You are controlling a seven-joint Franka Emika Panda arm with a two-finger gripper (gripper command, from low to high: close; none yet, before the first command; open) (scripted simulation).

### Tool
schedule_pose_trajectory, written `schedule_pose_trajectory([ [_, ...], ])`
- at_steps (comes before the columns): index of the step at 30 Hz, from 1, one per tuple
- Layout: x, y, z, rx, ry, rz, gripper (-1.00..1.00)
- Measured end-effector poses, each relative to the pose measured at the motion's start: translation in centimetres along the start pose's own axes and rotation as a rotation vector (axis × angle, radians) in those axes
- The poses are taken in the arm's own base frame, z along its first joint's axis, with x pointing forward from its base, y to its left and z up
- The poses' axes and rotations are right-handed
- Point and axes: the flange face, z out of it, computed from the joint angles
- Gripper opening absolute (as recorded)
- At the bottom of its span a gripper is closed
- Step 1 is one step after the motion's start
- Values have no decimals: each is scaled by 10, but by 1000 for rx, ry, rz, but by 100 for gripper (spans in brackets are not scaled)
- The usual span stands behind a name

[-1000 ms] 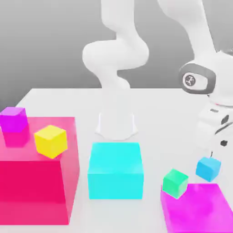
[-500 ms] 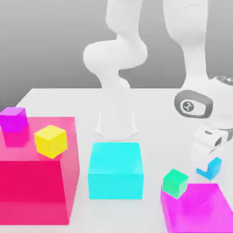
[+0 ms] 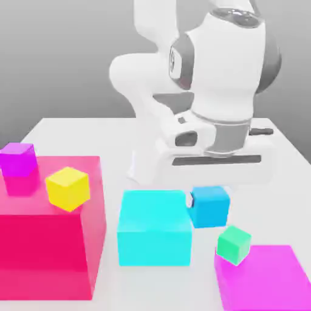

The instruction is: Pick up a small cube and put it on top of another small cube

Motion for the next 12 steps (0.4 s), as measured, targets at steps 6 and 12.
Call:
schedule_pose_trajectory([
  [6, 87, 125, -63, 24, -37, 278, -100],
  [12, 95, 145, -23, 29, -43, 319, 100],
])
